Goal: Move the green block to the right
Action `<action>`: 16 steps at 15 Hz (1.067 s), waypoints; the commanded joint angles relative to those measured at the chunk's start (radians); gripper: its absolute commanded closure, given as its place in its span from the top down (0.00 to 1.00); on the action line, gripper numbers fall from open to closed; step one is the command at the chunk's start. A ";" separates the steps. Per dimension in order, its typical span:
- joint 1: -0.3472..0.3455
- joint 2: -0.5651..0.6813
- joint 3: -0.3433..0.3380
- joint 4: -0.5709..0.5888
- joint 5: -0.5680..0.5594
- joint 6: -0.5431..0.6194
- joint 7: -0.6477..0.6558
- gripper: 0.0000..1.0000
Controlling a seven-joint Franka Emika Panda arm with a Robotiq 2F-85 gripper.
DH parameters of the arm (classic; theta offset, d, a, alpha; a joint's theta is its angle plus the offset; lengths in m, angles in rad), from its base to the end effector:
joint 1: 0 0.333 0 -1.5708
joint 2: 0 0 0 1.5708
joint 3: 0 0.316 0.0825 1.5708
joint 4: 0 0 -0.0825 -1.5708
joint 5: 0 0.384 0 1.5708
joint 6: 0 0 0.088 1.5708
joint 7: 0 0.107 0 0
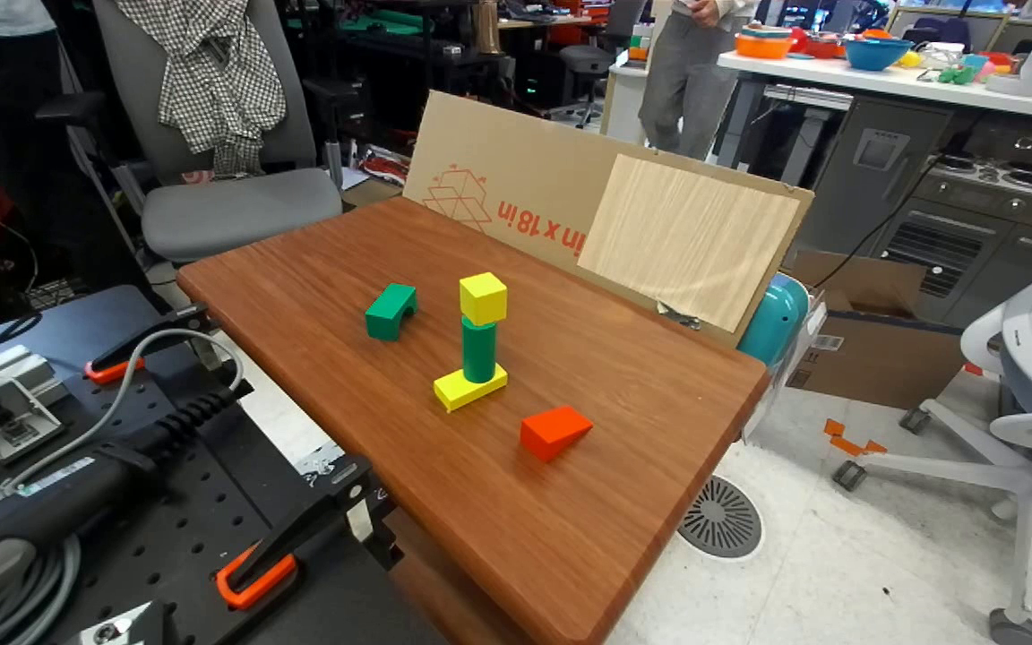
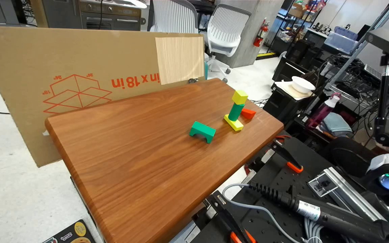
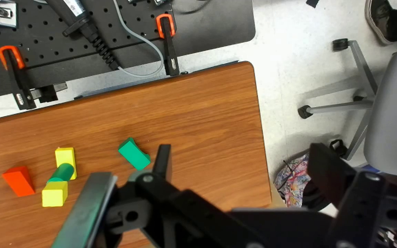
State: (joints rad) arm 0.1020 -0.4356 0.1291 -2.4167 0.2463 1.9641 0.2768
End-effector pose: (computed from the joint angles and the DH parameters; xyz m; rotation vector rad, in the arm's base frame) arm 0.3989 0.1127 0.4677 -2.9687 0.2305 0.0883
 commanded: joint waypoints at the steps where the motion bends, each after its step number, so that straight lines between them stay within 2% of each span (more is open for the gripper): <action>1: -0.004 0.000 0.004 0.002 0.001 -0.003 -0.001 1.00; 6: -0.007 0.006 0.021 0.005 -0.011 0.020 0.027 1.00; 8: 0.000 0.050 0.026 0.018 -0.026 0.037 -0.009 1.00; 13: -0.007 0.160 0.072 0.018 -0.166 0.222 -0.018 1.00; 16: -0.014 0.261 0.068 0.035 -0.255 0.287 0.002 1.00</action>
State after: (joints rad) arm 0.1019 -0.2768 0.1934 -2.4163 0.0621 2.1918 0.2701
